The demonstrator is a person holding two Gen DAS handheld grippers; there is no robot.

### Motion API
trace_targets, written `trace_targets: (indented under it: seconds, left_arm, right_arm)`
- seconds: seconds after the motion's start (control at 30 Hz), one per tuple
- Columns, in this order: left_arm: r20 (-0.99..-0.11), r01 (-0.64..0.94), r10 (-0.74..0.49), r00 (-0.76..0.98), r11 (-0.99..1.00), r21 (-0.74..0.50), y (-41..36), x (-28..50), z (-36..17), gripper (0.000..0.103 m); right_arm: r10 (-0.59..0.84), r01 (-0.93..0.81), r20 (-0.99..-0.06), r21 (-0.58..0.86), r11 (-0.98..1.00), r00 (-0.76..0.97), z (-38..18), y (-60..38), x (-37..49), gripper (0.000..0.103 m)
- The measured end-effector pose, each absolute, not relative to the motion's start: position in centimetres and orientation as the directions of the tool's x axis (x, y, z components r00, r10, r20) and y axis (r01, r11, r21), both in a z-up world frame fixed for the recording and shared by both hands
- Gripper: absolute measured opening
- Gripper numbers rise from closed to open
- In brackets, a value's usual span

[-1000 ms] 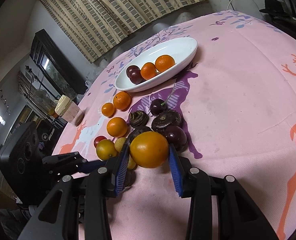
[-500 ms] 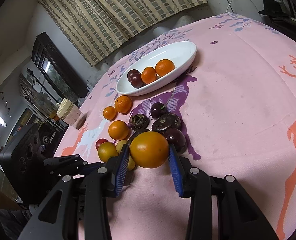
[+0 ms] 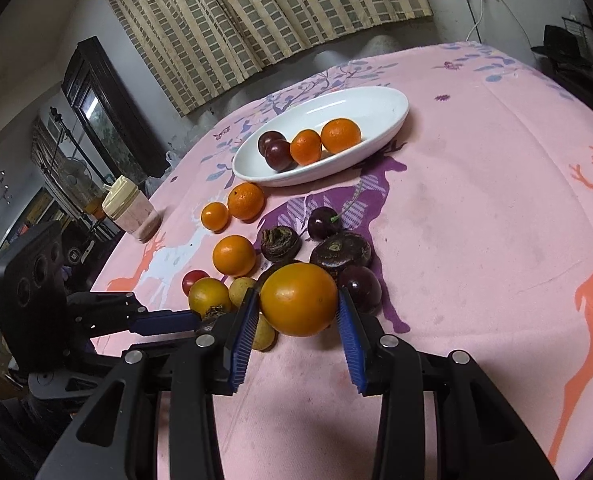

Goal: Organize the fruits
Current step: 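Carry both fruits onto the white plate and open both tools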

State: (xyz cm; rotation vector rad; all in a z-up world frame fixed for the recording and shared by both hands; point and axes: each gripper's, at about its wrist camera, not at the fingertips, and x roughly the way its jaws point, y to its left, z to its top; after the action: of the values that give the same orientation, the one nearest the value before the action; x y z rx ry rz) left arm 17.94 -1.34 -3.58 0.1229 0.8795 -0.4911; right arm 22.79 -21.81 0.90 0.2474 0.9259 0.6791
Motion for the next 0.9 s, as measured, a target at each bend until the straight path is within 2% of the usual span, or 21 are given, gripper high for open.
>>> trace_targets:
  seconds: [0.07,0.13,0.33,0.43,0.6,0.77,0.9]
  left_arm:
    - [-0.771,0.467,-0.358,0.527,0.88,-0.09,-1.6,17.9,-3.9,0.023]
    - [-0.781,0.471,-0.347,0.518,0.879,-0.078,-2.1,18.1,-4.2,0.029]
    - [-0.817,0.469,-0.299,0.493,0.882,-0.04,-3.4,19.5,-5.1,0.036]
    - [-0.819,0.482,-0.276,0.503,0.876,0.0,-4.2,19.4,-5.3,0.036]
    - [-0.815,0.468,-0.287,0.504,0.883,-0.021,-3.6,19.2,-5.1,0.035]
    - [-0.773,0.454,-0.323,0.546,0.89,-0.051,-1.8,19.5,-2.1,0.035]
    - [-0.721,0.368,-0.312,0.619,0.926,-0.085,0.7,23.4,0.9,0.035]
  right_arm:
    - [0.637,-0.423,-0.651,0.482,0.767,0.412,0.8,-21.9,22.8,0.04]
    - [0.639,-0.427,-0.652,0.483,0.765,0.408,0.8,-21.8,22.8,0.04]
    - [0.651,-0.433,-0.643,0.492,0.755,0.403,0.8,-21.8,22.7,0.04]
    - [0.656,-0.432,-0.637,0.499,0.751,0.405,0.8,-22.0,22.7,0.04]
    - [0.654,-0.434,-0.635,0.495,0.753,0.412,0.9,-22.1,22.6,0.04]
    - [0.622,-0.471,-0.658,0.425,0.773,0.425,2.5,-21.0,23.5,0.04]
    - [0.592,-0.515,-0.621,0.328,0.792,0.514,6.3,-19.2,27.0,0.04]
